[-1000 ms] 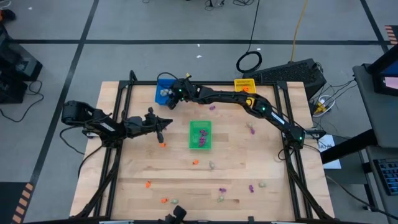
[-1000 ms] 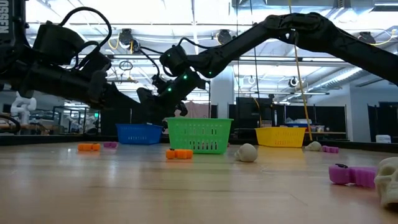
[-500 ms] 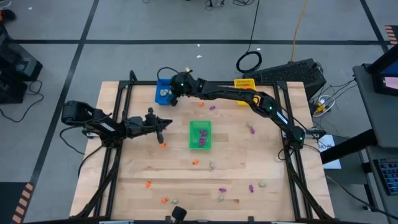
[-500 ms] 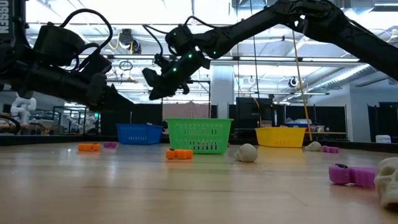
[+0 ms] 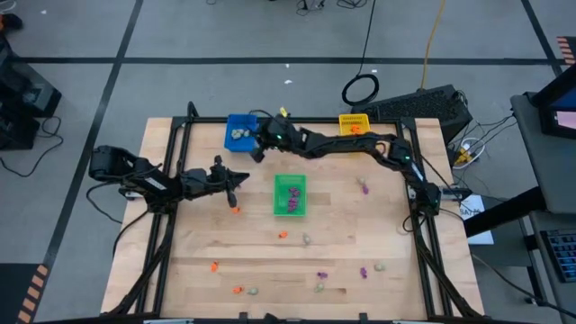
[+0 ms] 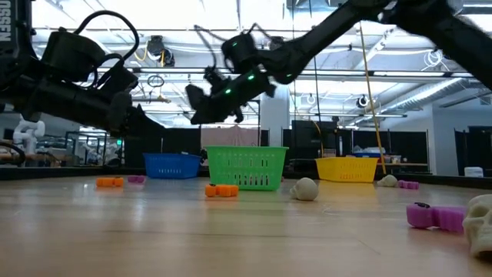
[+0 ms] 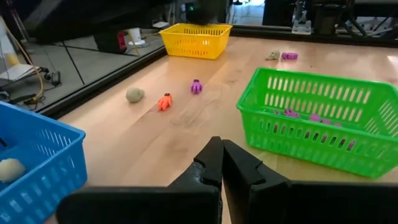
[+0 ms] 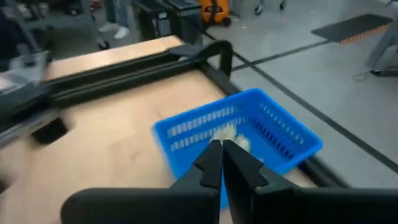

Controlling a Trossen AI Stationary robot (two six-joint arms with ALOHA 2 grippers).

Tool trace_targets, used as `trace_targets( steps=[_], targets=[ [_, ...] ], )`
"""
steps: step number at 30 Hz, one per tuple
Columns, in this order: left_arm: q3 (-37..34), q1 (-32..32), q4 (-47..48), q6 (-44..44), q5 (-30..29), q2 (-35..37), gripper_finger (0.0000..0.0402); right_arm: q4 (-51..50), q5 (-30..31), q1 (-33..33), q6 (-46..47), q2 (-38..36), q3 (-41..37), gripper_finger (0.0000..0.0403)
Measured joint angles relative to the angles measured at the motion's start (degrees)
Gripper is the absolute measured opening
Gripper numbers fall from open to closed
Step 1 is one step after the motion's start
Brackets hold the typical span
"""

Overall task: Sort Halloween decoration
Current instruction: Put the orange skeleton toy into the yellow bin

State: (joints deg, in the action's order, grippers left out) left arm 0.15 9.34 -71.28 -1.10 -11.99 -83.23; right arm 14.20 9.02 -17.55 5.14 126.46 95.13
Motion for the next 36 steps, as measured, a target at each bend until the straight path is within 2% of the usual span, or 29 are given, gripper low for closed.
trace_targets(
  steps=[6,9,12,17,26,30,36],
  targets=[
    [0.01,0.01,-0.18,-0.07,-0.02,0.01,0.0008,10.0,0.17,0.81,-0.06,-12.39,-18.03,0.0],
    [0.26,0.02,0.44,-0.09,1.47,0.0,0.0008,11.75,-0.14,1.29,-1.46,-18.18,-26.24,0.0],
    [1.27,0.01,1.2,-0.42,5.53,0.0,0.0008,12.77,-4.64,1.84,-3.79,-23.23,-33.49,0.0],
    [3.89,-0.02,6.09,-1.18,7.53,0.01,0.0008,15.37,-8.64,2.24,-8.17,-31.75,-44.22,0.0],
    [11.29,-0.67,22.84,-0.99,10.88,0.01,0.0008,17.45,-9.25,4.54,-15.36,-46.85,-59.01,0.0],
    [15.42,-3.14,30.9,0.39,10.93,0.01,0.0008,17.38,-10.68,4.54,-15.52,-52.37,-63.95,0.0],
    [23.08,-8.85,49.21,0.46,10.95,0.01,0.0008,17.32,-10.83,4.55,-15.9,-59.59,-70.68,0.0]
  ],
)
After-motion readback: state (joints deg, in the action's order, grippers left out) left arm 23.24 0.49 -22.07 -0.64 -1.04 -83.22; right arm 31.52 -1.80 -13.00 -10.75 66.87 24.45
